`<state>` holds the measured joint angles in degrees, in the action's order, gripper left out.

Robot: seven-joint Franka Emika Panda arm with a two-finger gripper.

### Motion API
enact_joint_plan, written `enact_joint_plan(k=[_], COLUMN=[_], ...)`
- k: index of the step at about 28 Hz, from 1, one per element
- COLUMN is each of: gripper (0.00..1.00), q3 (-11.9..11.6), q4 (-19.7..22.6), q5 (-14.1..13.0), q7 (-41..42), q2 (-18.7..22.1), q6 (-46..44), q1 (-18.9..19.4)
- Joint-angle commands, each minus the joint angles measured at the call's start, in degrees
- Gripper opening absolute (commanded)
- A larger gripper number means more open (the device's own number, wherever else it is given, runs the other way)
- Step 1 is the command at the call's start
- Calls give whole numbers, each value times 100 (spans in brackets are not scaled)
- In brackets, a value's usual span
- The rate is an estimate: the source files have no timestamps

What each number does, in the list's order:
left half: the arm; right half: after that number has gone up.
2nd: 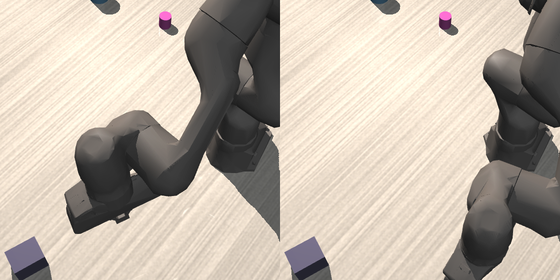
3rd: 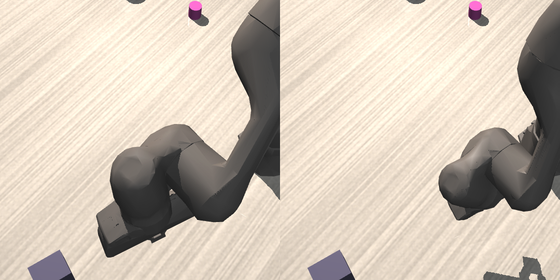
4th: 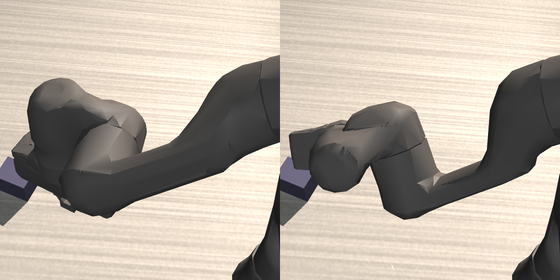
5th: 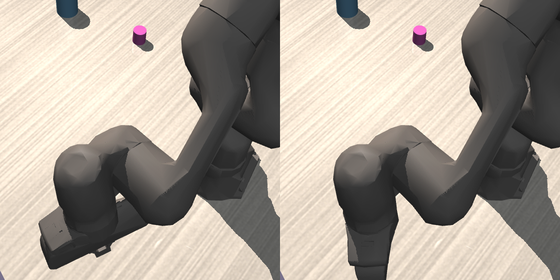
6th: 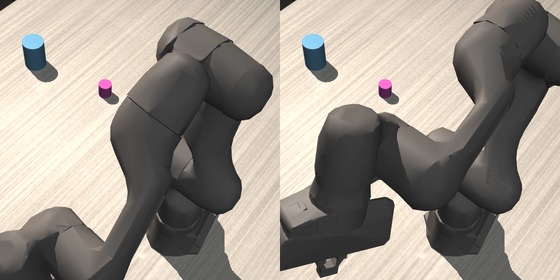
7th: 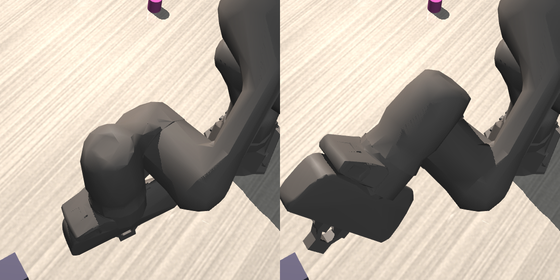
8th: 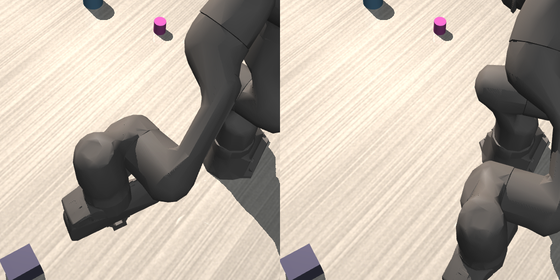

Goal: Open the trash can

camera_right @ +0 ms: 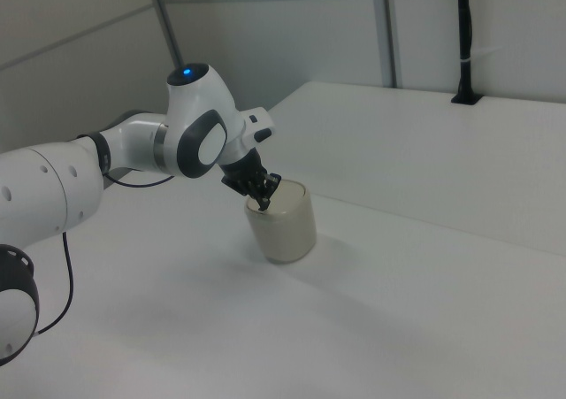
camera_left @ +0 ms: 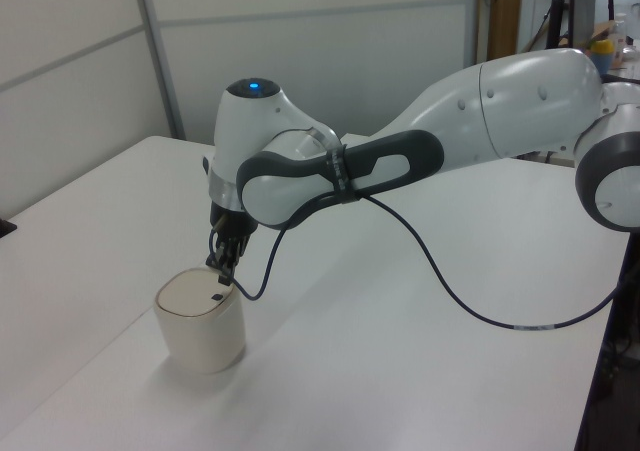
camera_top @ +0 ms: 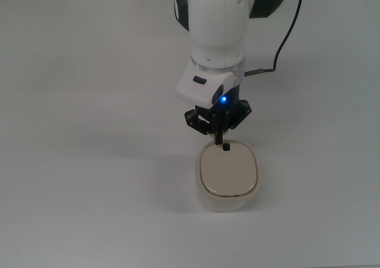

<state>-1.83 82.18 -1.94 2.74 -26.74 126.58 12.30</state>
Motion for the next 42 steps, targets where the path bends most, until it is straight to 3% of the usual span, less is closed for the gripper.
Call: enact_joint_plan(k=[1, 13, 42], gripper=[0, 0, 0], q3=[-28, -28, -19], q4=[87, 96, 158], q5=[106, 106, 299], q7=[-63, -151, -177], q2=[19, -182, -455], q6=[122, 649, 623], q1=[70, 88, 220])
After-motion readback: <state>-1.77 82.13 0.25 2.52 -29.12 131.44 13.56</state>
